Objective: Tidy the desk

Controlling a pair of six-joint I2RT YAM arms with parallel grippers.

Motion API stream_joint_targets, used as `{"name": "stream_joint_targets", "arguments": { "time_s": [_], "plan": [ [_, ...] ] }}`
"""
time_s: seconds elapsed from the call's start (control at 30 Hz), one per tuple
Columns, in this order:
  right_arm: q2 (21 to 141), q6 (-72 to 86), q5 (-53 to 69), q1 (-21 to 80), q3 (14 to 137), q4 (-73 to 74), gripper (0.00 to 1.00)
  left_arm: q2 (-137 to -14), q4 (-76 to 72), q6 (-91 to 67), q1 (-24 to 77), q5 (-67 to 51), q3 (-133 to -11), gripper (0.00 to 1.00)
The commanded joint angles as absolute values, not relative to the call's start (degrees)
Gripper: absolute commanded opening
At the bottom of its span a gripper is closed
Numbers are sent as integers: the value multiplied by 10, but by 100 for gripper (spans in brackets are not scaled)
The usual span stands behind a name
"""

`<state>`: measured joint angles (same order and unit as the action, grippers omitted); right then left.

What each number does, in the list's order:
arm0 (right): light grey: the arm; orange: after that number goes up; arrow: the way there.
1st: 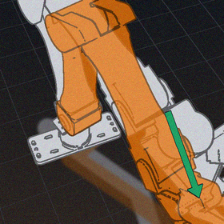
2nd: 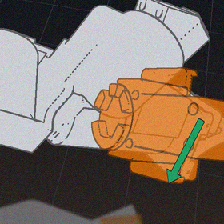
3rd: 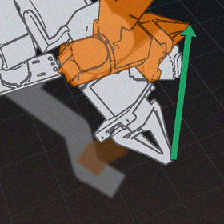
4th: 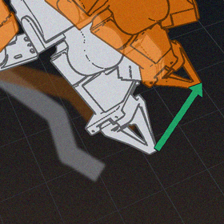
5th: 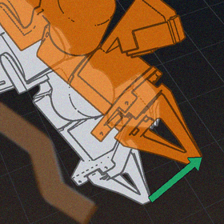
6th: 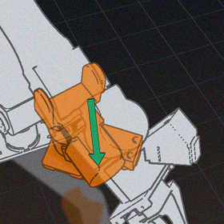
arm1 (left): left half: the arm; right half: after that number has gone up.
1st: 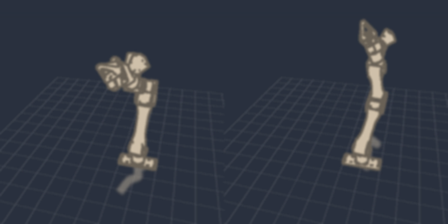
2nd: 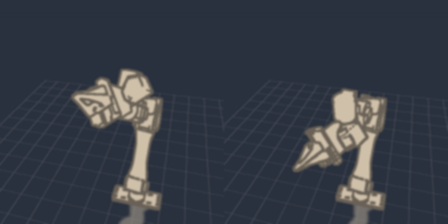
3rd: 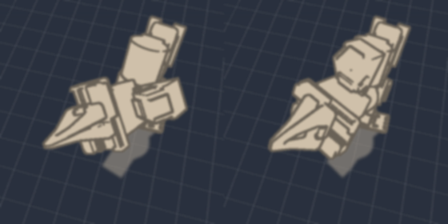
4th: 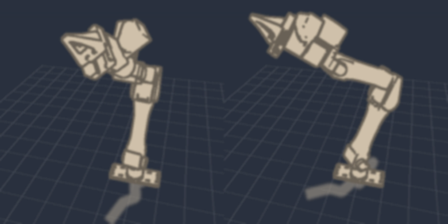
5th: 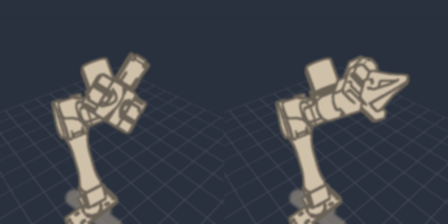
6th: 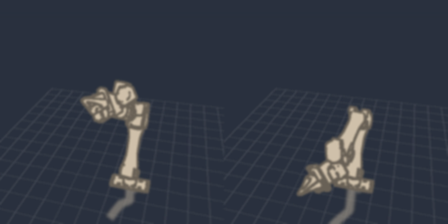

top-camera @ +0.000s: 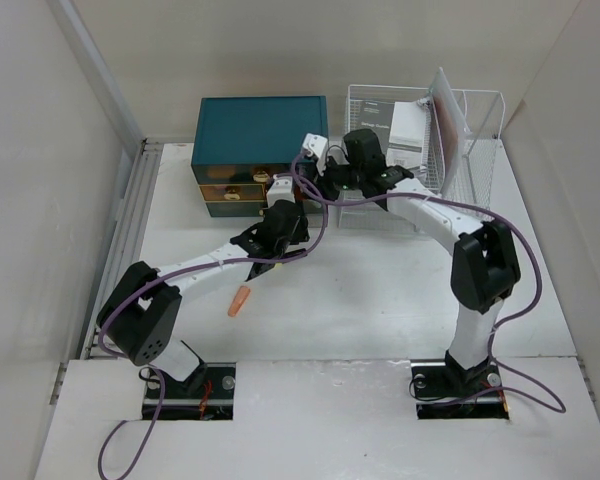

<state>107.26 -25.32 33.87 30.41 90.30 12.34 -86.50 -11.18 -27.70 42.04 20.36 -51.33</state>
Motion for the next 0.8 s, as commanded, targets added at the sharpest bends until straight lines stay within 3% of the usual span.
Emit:
{"name": "stream_joint_targets", "arguments": {
  "time_s": [0.0, 0.2, 0.47, 0.5, 0.53, 0.63, 0.77],
  "plan": [
    [1076, -269, 336, 312, 933, 96, 34, -840, -126, -288, 433, 166, -505, 0],
    [1016, -274, 336, 312, 903, 91, 51, -846, -126, -288, 433, 166, -505, 0],
    [941, -262, 336, 317, 884, 91, 58, -846, -126, -288, 433, 166, -505, 6],
    [933, -262, 331, 317, 879, 91, 58, -846, -126, -288, 433, 166, -505, 9],
    [926, -255, 330, 317, 879, 91, 58, -846, -126, -288, 433, 166, -505, 18],
    [894, -248, 316, 301, 865, 91, 58, -839, -126, -288, 433, 166, -500, 24],
    [855, -243, 322, 281, 843, 91, 58, -826, -120, -288, 433, 171, -490, 53]
  ]
}}
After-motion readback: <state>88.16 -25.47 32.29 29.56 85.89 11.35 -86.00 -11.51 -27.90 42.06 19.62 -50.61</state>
